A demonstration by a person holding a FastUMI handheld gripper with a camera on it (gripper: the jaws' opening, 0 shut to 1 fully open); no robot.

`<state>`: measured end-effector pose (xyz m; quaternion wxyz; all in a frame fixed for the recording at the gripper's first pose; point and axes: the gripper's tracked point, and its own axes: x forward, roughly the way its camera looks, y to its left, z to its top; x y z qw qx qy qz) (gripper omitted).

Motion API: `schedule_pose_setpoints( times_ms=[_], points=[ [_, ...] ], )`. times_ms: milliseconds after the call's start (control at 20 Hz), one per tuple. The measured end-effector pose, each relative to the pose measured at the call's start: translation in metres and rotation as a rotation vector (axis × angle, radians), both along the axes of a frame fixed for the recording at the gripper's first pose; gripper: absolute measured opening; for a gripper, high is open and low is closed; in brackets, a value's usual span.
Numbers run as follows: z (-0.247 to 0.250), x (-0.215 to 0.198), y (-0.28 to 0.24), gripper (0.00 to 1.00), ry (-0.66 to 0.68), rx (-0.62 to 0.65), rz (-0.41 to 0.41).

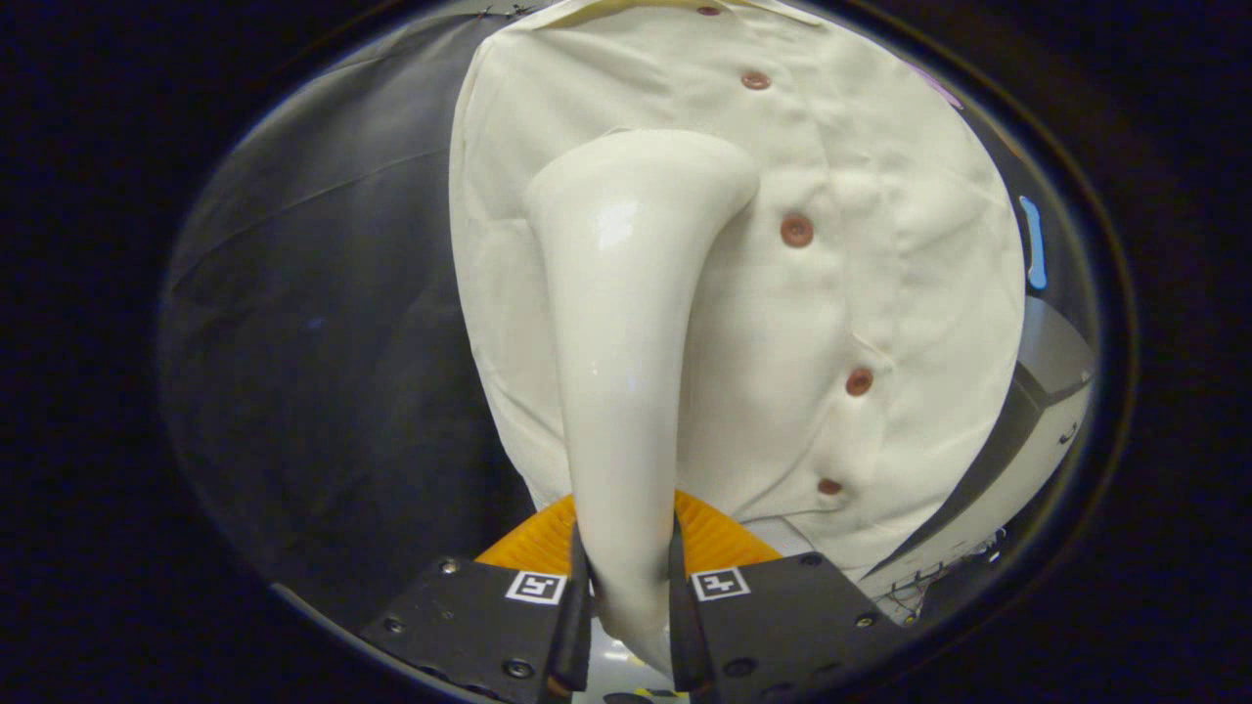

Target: Iron the clothes twice with a garment steamer, once on the left side and once on the right side.

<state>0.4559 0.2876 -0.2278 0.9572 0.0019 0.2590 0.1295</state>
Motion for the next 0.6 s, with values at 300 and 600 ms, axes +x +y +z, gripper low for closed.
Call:
schedule_pose_setpoints(
  times_ms=[300,600],
  points=[
    [-0.031,-0.022,-0.003,0.31,0.109,-0.013,-0.019],
    [-0.020,-0.032,-0.004,0.30,0.160,-0.004,-0.015]
  ],
)
